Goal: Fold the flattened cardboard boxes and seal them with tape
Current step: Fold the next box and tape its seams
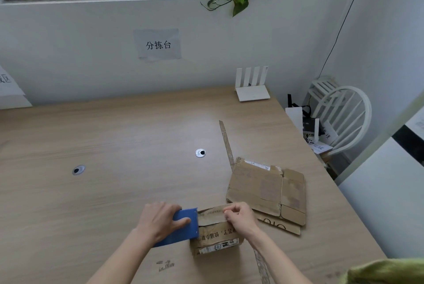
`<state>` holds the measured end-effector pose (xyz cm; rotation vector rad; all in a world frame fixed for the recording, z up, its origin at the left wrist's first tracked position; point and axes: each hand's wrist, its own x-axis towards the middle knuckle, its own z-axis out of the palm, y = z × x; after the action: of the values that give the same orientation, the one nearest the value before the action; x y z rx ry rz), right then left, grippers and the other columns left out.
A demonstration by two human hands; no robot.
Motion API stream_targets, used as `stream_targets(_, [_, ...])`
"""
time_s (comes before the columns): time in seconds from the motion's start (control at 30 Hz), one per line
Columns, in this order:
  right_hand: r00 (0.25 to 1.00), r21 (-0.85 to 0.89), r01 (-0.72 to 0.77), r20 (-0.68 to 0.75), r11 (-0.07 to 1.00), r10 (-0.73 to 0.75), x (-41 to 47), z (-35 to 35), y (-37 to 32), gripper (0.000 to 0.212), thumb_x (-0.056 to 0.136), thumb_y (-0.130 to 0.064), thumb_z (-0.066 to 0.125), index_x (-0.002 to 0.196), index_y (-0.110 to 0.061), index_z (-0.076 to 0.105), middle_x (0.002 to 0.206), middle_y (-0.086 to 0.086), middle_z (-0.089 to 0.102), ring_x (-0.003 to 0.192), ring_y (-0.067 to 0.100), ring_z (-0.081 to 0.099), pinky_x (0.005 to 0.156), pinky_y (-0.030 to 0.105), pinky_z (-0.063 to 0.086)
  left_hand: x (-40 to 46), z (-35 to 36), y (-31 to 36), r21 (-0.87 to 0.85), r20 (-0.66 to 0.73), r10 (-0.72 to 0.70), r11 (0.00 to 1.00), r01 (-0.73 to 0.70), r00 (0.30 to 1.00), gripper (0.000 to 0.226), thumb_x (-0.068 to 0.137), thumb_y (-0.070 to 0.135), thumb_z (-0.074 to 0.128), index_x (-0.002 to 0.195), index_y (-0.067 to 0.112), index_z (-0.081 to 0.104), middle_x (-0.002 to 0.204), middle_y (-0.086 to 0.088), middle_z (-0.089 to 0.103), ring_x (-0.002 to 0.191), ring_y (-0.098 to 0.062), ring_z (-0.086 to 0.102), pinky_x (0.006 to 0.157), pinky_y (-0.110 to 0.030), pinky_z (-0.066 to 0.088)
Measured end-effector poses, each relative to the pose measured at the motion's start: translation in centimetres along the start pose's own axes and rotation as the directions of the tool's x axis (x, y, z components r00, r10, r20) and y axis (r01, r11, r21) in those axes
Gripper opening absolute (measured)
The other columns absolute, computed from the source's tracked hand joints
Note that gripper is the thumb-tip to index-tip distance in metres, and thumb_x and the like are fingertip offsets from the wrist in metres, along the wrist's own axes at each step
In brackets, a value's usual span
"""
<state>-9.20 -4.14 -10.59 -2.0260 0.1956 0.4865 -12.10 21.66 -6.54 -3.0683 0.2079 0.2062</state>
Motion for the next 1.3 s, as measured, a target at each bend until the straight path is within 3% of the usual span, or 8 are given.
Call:
stream_targets(0.1, [0.998,-0.248,0.038,-0.031,0.968,-0.047,-0.1,0.0,-0.1,0.018,0.092,-0.025,0.064,0.078,-0.034,0.069,0.107,-0.016,0.058,0.100,0.003,0.056,0.084,0.028,0.044,-0.5,0.4,0.1,0.001,-0.021,-0.006,1.000,0.006,1.000,0.061,0.083,0.075,0.033,0.096,0.023,0.063,0.080,0.004,0.066,0.064,-0.015,0.052,0.048,-0.027,0.025])
stream_targets(0.17, [0.999,-0.240,-0.003,-0.042,0.971,-0.007,-0.2,-0.2,0.3,0.016,0.092,-0.029,0.064,0.079,-0.035,0.071,0.105,-0.017,0.063,0.096,0.002,0.059,0.080,0.026,0.047,-0.4,0.1,0.4,0.004,-0.018,0.008,1.000,-0.008,1.000,0.063,0.083,0.075,0.030,0.097,0.024,0.064,0.080,0.005,0.066,0.064,-0.015,0.053,0.047,-0.026,0.026])
stream_targets(0.3, [0.993,-0.028,-0.113,-0.026,0.993,0.112,0.1,-1.1,1.0,0.012,0.094,-0.027,0.064,0.088,-0.029,0.074,0.099,-0.014,0.070,0.095,0.005,0.062,0.077,0.025,0.049,-0.1,0.0,1.3,-0.032,-0.015,0.038,0.999,-0.039,0.999,0.062,0.083,0.076,0.028,0.100,0.028,0.064,0.082,0.008,0.066,0.069,-0.012,0.060,0.049,-0.024,0.030])
stream_targets(0.5, [0.965,0.426,-0.260,0.136,0.867,0.223,0.5,-2.5,2.4,0.016,0.101,0.000,0.051,0.107,0.006,0.065,0.101,0.021,0.070,0.090,0.023,0.069,0.091,0.034,0.060,0.6,-0.8,2.1,-0.028,0.001,0.045,0.999,-0.045,0.999,0.058,0.084,0.073,0.033,0.098,0.025,0.064,0.079,0.007,0.066,0.066,-0.014,0.057,0.048,-0.026,0.030])
stream_targets(0.67, [0.978,0.344,-0.209,0.059,0.915,0.201,0.5,-2.3,2.7,0.013,0.100,-0.003,0.054,0.100,0.001,0.067,0.096,0.015,0.073,0.087,0.023,0.073,0.086,0.036,0.062,0.7,0.4,1.7,-0.024,-0.016,0.063,0.998,-0.064,0.998,0.069,0.080,0.079,0.025,0.103,0.028,0.065,0.084,0.009,0.068,0.071,-0.011,0.063,0.058,-0.027,0.046])
stream_targets(0.87, [0.972,0.296,-0.234,0.085,0.926,0.218,0.8,-2.9,3.6,0.012,0.098,-0.002,0.057,0.096,0.000,0.069,0.089,0.014,0.072,0.082,0.019,0.070,0.073,0.025,0.061,0.5,0.1,2.4,0.019,-0.060,0.107,0.994,-0.106,0.992,0.083,0.070,0.079,0.009,0.104,0.027,0.065,0.079,0.007,0.066,0.067,-0.013,0.061,0.048,-0.025,0.028])
stream_targets(1.03, [0.958,0.347,-0.286,0.099,0.893,0.268,0.6,-3.5,3.9,0.010,0.097,0.001,0.056,0.100,0.001,0.066,0.101,0.021,0.072,0.089,0.023,0.070,0.075,0.027,0.062,0.4,-0.4,3.4,0.036,-0.066,0.132,0.991,-0.129,0.989,0.084,0.069,0.077,0.005,0.100,0.027,0.065,0.060,0.008,0.044,0.048,-0.007,0.037,0.044,-0.024,0.020])
stream_targets(1.3, [0.959,0.224,-0.283,0.067,0.932,0.275,1.8,-2.3,5.4,0.012,0.092,0.002,0.061,0.088,-0.001,0.071,0.089,0.016,0.072,0.083,0.022,0.073,0.071,0.032,0.063,0.3,0.3,3.0,0.040,-0.118,0.160,0.987,-0.156,0.980,0.075,0.076,0.077,0.014,0.103,0.030,0.066,0.066,0.010,0.051,0.053,-0.010,0.046,0.043,-0.022,0.020])
